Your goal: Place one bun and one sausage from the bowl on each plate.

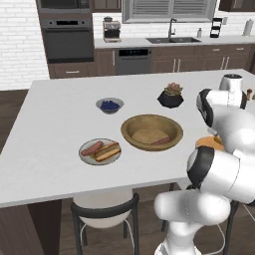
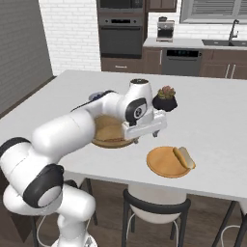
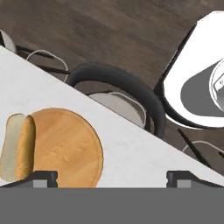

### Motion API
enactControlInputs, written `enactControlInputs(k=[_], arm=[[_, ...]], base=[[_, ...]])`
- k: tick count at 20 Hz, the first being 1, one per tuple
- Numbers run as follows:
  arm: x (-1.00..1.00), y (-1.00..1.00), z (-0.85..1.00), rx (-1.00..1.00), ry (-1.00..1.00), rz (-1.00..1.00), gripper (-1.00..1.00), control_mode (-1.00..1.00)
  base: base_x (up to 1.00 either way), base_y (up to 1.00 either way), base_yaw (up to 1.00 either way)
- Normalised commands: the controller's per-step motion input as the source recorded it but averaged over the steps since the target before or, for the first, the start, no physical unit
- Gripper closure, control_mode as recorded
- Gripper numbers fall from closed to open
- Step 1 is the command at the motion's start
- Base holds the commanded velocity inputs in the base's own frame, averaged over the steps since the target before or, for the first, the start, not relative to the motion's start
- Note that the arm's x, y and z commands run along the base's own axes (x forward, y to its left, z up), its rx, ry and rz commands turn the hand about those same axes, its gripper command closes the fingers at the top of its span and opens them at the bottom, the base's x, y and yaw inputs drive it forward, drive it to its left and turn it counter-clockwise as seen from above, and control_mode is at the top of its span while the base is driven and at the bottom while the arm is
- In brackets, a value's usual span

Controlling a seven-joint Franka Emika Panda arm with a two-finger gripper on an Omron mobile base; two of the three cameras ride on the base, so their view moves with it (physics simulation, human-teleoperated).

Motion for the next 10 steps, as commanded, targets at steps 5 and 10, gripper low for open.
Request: enactControlInputs(k=[5,10], arm=[[0.00,1.00,0.47,0.00,0.12,0.24,-1.00,-1.00],[0.12,0.99,-0.06,0.00,0.05,0.32,-1.00,-1.00]], base=[[0.00,0.00,0.00],[0.00,0.00,0.00]])
